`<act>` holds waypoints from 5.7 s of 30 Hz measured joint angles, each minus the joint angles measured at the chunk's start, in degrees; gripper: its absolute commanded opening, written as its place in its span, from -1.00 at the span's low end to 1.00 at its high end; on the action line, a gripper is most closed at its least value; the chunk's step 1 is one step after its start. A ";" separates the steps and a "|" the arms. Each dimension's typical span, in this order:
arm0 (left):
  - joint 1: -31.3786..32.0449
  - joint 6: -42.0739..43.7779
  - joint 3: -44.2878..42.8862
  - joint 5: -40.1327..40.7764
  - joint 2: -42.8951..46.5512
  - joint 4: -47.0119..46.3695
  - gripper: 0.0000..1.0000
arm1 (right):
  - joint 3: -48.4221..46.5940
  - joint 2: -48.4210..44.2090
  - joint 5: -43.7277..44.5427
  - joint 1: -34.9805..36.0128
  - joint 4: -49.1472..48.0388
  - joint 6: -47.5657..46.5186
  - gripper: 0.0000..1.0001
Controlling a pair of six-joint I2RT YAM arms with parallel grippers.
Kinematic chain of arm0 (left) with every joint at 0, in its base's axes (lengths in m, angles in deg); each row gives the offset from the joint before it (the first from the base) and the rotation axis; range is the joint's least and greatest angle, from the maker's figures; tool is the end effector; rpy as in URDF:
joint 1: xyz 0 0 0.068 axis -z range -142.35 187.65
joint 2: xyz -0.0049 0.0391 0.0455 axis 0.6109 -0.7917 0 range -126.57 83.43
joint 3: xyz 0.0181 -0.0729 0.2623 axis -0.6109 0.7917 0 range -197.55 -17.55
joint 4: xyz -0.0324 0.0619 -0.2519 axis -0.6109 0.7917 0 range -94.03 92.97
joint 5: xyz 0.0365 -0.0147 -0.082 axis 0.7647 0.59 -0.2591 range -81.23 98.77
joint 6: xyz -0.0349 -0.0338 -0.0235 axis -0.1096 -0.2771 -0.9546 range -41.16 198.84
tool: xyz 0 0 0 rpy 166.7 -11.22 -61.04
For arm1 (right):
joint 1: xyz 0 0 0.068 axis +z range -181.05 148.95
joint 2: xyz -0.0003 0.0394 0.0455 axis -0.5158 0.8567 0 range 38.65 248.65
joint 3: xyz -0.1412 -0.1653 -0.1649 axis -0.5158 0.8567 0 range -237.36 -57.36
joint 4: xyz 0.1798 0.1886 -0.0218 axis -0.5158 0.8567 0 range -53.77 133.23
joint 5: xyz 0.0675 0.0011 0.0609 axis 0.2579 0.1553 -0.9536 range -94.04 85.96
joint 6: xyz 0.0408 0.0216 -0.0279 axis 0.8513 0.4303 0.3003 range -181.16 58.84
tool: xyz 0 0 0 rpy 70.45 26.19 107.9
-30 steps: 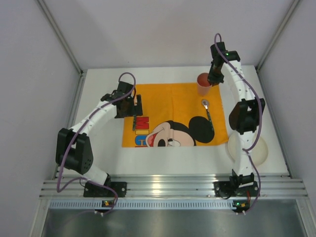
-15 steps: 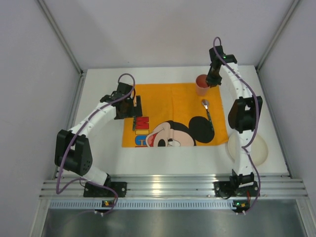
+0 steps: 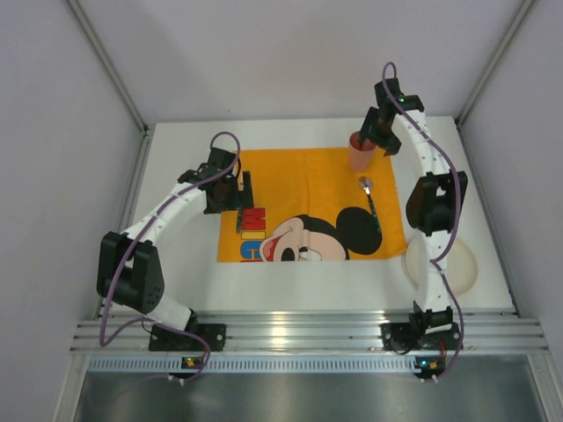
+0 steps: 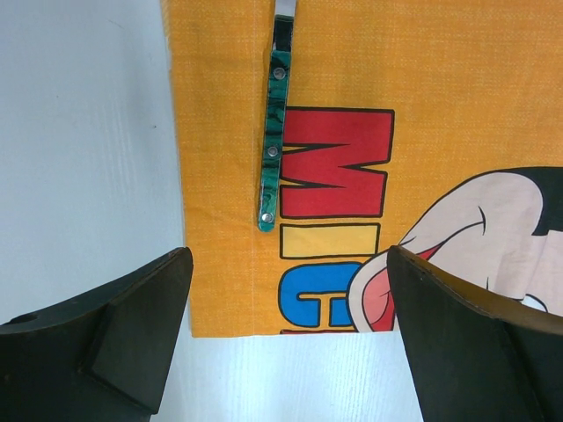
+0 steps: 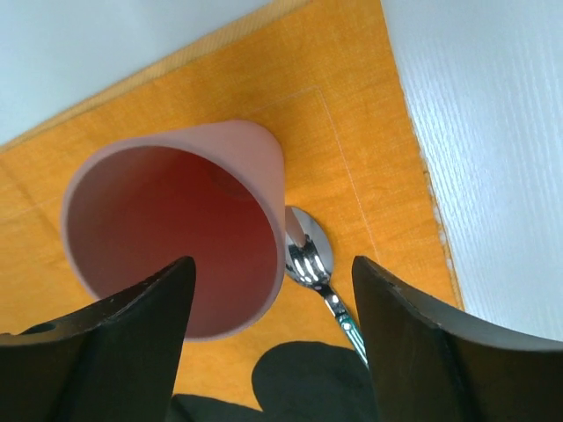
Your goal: Set the dinner table for one person
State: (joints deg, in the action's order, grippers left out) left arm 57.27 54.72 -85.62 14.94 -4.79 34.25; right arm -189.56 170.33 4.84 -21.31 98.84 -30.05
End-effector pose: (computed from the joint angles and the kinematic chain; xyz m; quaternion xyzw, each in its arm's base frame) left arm 0.3024 -0.1037 0.2560 -0.0524 0.9596 -0.0531 0.2714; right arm 0.4851 0.0778 0.2764 0.1978 0.9473 0.0135 0.2516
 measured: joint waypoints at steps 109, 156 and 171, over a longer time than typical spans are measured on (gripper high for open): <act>2.99 1.27 -3.93 -8.07 -5.07 0.72 0.90 | 65.24 -47.17 -8.59 -37.46 -15.87 5.99 0.81; 3.74 1.22 -4.70 -8.04 -3.98 2.47 0.92 | 52.54 -43.65 -9.01 -38.86 -18.40 9.27 -1.00; 3.65 -1.55 -0.72 -1.62 8.59 3.15 0.97 | 33.70 -40.46 -7.74 5.18 -22.93 17.64 -1.00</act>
State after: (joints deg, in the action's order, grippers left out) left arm 60.92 53.17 -86.35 13.33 3.80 37.40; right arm -155.86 129.87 -2.89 -16.13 75.91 -12.41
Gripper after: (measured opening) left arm 0.984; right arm 0.032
